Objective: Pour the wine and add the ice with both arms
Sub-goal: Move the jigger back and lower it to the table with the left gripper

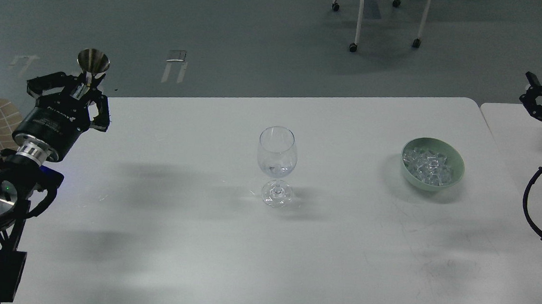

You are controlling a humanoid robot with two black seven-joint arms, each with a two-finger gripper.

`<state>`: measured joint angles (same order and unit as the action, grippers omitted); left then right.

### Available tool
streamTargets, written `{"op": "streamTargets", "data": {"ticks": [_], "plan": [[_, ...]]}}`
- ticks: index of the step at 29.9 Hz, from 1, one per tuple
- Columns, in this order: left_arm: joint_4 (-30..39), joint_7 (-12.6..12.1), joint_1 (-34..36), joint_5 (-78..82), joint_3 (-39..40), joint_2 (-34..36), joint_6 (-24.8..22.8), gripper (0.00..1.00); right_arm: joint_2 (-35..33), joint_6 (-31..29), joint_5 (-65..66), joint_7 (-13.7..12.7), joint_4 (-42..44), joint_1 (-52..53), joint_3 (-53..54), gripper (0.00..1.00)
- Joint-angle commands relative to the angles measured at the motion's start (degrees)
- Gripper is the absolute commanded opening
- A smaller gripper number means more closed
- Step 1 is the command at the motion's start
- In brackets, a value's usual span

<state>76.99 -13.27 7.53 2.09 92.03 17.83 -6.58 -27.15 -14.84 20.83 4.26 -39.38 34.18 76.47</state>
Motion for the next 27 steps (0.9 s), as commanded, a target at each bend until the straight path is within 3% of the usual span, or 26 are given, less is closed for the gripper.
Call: {"op": "streamTargets", "data": {"ticks": [1, 6, 10, 13, 21, 27], "plan": [[-3.07, 0.96, -0.85, -0.24, 2.79, -3.75, -0.19, 0.00, 0.07, -0.01, 0.00, 0.05, -0.08, 0.00, 0.08, 1.00], [-3.51, 1.40, -4.11, -1.03, 7.46, -7.72, -0.45, 0.00, -0.01, -0.01, 0.00, -0.04, -0.08, 0.53, 0.08, 1.00], [-5.44, 4.12, -5.07, -4.18, 11.49, -9.56, -0.80, 0.00, -0.01, 0.08, 0.18, -0.04, -0.17, 0.71, -0.27, 1.00], [-6.67, 4.83, -5.51, -5.25, 12.56, -10.71, -2.20, 0.00, 0.08, 0.08, 0.18, -0.04, -0.34, 0.62, -0.62, 1.00], [-7.38, 5.36, -7.00, -5.07, 12.21, -17.03, -2.65, 0.00, 0.08, 0.96, 0.18, -0.13, -0.43, 0.71, -0.88, 1.00], [-7.47, 5.27, -7.71, -4.99, 11.77, -17.31, -2.39, 0.00, 0.16, 1.13, 0.18, -0.13, -0.43, 0.71, -0.97, 1.00]]}}
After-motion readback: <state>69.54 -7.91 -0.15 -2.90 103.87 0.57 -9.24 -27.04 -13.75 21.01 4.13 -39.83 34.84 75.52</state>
